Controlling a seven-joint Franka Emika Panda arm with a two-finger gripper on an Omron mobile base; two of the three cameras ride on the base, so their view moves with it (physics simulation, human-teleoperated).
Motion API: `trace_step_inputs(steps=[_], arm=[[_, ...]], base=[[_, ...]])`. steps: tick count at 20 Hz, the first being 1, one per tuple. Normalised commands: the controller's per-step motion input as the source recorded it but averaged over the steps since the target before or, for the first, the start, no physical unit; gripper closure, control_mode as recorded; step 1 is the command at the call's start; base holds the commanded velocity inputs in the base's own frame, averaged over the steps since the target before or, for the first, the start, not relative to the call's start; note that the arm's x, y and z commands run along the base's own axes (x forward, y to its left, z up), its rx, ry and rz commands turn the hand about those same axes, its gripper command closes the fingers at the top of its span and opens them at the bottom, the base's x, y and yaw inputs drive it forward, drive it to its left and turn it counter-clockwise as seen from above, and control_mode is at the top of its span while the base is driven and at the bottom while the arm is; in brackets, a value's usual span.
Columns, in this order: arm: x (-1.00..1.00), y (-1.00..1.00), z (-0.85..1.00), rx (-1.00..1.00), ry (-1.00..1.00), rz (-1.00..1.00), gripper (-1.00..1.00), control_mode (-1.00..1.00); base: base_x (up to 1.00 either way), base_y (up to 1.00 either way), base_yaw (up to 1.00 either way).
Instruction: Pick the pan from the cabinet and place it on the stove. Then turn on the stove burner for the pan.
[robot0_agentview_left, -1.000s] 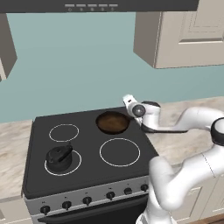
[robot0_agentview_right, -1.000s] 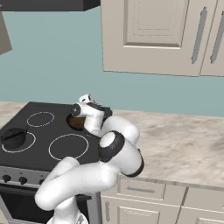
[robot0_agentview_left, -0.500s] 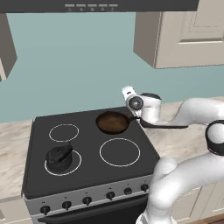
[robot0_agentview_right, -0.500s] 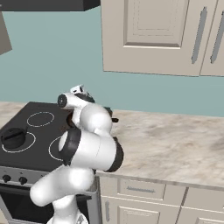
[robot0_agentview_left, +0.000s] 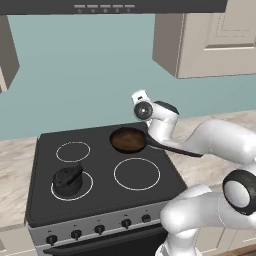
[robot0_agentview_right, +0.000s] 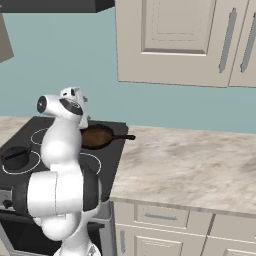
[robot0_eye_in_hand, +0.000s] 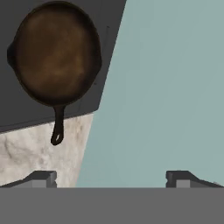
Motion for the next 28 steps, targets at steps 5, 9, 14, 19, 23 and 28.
trace_step_inputs(steps=[5,9,14,19,23,28], arm=[[-0.65,0.19,0.92,0.05,0.05,-0.05,-1.0,-1.0],[-0.59,0.06,0.88,0.07,0.07,-0.03,-1.0,-1.0],[-0.62,0.01,0.54,0.08,0.05,-0.02,-1.0,-1.0],[-0.67,0.03,0.16,0.09,0.01,-0.02,-1.0,-1.0],[-0.69,0.01,0.0,0.09,-0.01,-0.01,-1.0,-1.0],[-0.78,0.0,0.0,0.09,-0.06,0.0,-1.0,-1.0]], base=[[0.0,0.0,0.0],[0.0,0.0,0.0],[0.0,0.0,0.0],[0.0,0.0,0.0],[0.0,0.0,0.0],[0.0,0.0,0.0]])
